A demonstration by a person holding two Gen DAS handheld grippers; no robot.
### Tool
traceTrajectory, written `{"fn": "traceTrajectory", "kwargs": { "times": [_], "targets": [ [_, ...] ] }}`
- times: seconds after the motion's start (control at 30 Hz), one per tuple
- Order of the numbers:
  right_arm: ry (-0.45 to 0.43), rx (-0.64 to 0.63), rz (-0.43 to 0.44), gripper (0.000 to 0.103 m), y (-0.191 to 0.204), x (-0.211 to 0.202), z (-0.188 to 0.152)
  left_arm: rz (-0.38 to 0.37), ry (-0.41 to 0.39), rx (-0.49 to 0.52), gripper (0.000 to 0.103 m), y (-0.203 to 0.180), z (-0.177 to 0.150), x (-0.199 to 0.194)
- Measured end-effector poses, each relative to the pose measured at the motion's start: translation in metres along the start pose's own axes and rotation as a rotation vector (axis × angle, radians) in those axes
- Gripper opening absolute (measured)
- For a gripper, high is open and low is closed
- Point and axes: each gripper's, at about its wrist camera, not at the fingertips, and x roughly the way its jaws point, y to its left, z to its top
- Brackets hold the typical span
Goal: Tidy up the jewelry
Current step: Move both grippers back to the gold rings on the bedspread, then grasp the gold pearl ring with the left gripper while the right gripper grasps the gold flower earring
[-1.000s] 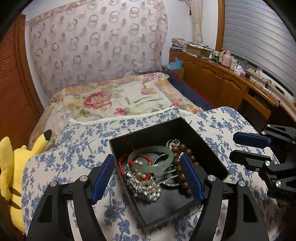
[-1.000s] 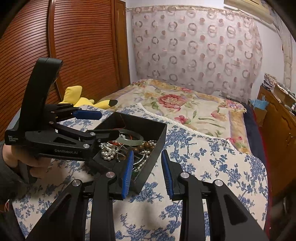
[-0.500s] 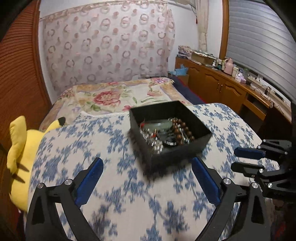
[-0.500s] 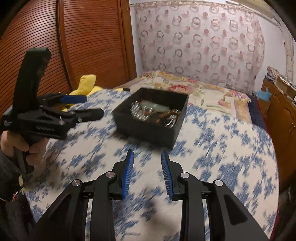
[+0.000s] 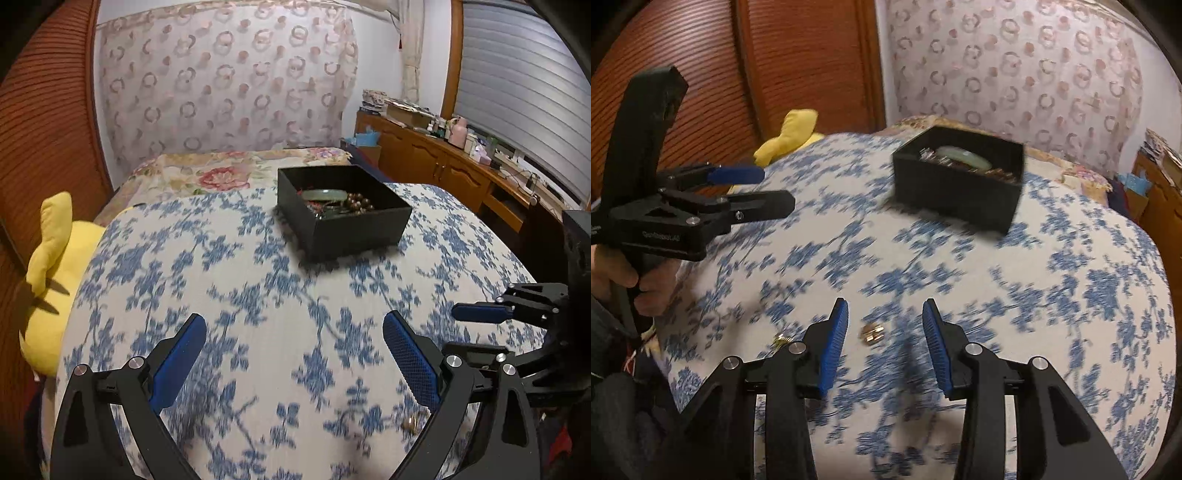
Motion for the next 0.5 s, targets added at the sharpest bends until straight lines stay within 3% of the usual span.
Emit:
{"fn": "traceTrajectory", "kwargs": {
  "times": [0.23,0.33,0.4,0.5],
  "targets": [
    [0.048,-0.031,-0.026,0.043,0.011,0.013,-0.008,0.001,0.012,-0.016,0.093,0.002,-0.022,-0.01],
    [0.066,-0.039,-0.04,0.033,0.013,0.019,-0.008,-0.002,0.019,-0.014,0.093,-0.001,-0.027,-0.012],
    [0.066,-0.06,-0.051,0.017,0.016,0.02,-0.008,-0.005,0.025,-0.01,0.093,-0.004,-0.03,-0.012],
    [0.066,-0.069,-0.047,0.016,0.016,0.016,-0.01,-0.016,0.037,-0.008,0.093,-0.007,-0.034,-0.012]
  ]
}}
